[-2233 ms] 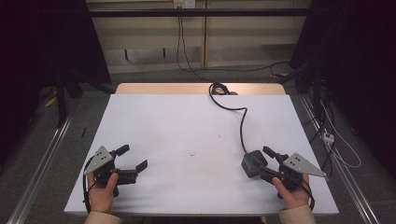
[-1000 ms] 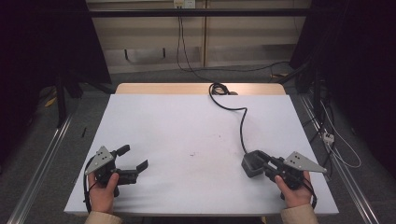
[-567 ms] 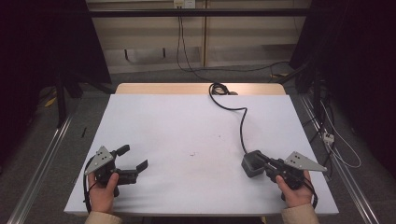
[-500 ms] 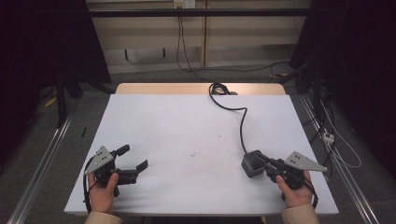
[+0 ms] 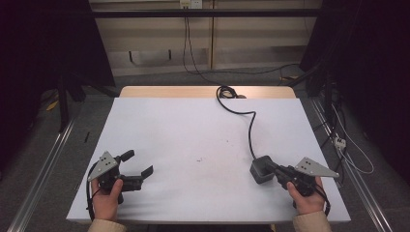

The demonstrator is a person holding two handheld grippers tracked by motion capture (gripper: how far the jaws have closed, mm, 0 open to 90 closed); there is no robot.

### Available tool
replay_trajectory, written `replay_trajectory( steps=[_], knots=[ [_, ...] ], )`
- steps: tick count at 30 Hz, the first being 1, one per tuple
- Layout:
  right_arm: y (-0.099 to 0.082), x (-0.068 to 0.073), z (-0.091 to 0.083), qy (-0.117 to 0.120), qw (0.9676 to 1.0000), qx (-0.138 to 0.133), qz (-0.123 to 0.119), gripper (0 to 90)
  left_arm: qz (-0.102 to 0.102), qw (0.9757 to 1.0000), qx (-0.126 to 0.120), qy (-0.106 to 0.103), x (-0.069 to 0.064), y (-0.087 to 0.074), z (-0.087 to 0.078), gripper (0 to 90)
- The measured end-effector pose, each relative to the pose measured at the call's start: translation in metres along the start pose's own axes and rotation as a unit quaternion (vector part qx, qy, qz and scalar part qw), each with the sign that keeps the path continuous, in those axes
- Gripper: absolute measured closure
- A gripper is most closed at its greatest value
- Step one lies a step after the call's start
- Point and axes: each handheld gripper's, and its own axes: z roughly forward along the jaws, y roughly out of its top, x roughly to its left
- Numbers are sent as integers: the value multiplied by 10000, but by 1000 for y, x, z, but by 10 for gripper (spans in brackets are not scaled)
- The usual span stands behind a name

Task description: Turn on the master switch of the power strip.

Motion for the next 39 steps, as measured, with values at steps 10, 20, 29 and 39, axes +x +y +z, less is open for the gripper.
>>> replay_trajectory(
  steps=[10, 20, 29, 39],
  knots=[
    [-1, -1, -1, -16, 10000, 67, 40, 900, 6, 10000, -4, 14, 0, 0, 0, 26],
    [-2, -1, -1, -41, 10000, 71, 4, 900, 15, 10000, 17, -1, 0, 0, 0, 26],
    [-4, -1, -1, -43, 9999, 136, -58, 900, 20, 10000, 18, -5, 0, 0, 0, 26],
    [-5, 0, 1, -69, 9996, 141, -252, 900, 19, 10000, 26, -8, -1, 0, 1, 26]
  ],
)
